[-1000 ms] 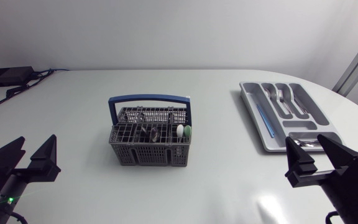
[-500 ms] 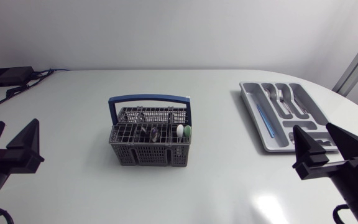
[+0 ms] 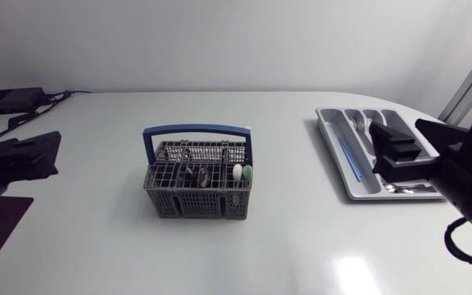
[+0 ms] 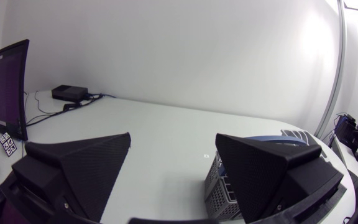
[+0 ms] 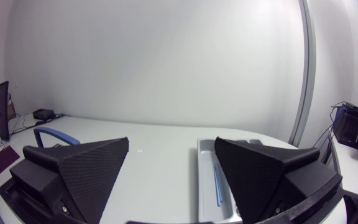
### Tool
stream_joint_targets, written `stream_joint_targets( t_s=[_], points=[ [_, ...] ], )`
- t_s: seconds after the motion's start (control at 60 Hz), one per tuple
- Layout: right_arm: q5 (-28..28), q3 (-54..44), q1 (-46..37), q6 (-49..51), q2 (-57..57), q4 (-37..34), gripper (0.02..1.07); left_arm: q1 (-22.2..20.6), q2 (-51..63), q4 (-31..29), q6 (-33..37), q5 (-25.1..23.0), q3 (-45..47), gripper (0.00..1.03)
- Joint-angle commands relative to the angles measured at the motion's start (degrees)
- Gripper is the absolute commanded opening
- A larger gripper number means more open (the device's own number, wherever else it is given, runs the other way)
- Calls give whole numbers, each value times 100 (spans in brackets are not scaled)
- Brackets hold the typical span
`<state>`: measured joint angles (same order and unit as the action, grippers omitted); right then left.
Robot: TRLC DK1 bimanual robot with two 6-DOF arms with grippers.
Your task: Unload the cutlery basket into the drawer organizer.
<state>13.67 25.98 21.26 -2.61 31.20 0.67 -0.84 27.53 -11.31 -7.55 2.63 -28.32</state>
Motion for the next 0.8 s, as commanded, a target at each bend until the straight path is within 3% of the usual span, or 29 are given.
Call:
stream_joint_targets(
  t_s=[0.0, 0.217, 0.3, 0.433, 0.633, 0.783],
  points=[
    [162, 478, 230, -178, 527, -339, 102, -118, 534, -231, -150, 35, -499, 95],
    [-66, 1788, 502, -257, 1828, -1816, 102, -593, 1747, -1330, -106, 158, -1519, 96],
    [-550, 2069, 494, -257, 2162, -2158, 102, -874, 1879, -1541, -124, 264, -1704, 96],
    [-1886, 2386, 309, -257, 2698, -2422, 101, -1313, 2204, -2059, -106, 361, -2073, 96],
    [-2237, 3036, 581, -407, 3639, -3002, 91, -1955, 2556, -2393, 122, 352, -2266, 96],
    [-2782, 3344, 599, -503, 4096, -3248, 87, -2078, 2951, -2903, 254, 9, -2662, 96]
  ],
)
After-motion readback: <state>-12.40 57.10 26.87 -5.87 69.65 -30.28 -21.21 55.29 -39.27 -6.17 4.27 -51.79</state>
